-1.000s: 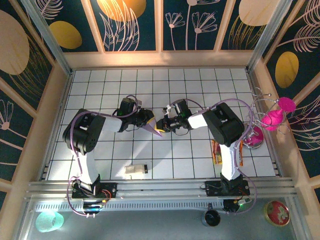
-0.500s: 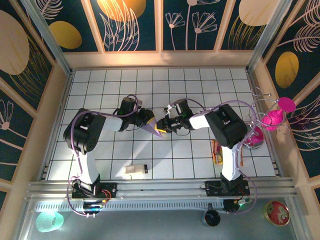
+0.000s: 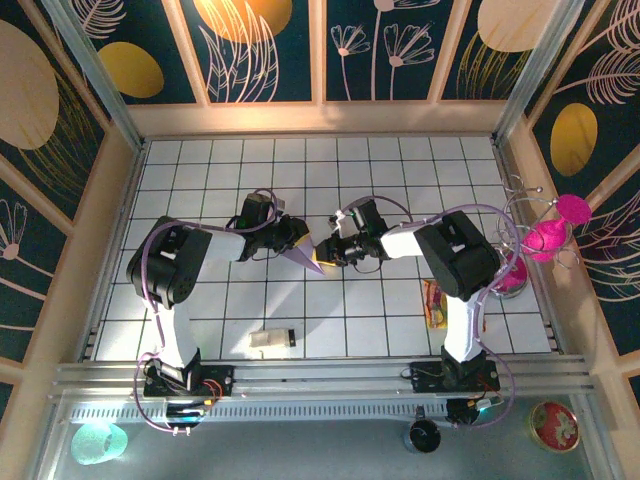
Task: Fold a paper plane with a square sheet of paper (pick it up from the middle)
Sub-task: Fourth fold the wing at the center of the table.
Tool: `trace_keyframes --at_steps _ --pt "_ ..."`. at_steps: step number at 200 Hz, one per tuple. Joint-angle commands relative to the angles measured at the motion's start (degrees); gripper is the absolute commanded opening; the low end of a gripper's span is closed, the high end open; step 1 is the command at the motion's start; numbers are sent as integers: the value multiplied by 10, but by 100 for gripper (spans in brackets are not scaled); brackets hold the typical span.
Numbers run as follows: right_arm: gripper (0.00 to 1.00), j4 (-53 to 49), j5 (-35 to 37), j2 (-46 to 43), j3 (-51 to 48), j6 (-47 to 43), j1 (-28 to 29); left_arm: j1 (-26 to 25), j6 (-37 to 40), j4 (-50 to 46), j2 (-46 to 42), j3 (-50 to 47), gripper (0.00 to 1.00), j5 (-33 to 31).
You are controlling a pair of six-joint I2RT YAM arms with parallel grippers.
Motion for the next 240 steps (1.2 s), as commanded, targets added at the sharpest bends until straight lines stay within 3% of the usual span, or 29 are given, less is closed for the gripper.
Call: trace_keyframes --at_steps 1,86,164,240 --pt "23 -22 12 7 -1 -18 -2 -3 10 -10 10 12 21 -2" --pt "11 -23 23 20 -12 -19 -2 -3 16 -21 -1 23 22 -2" --pt "8 -15 19 27 -15 -10 -21 -3 27 -29 -37 -2 23 -2" --pt "5 6 -4 35 -22 9 -29 -3 33 -25 -12 13 22 11"
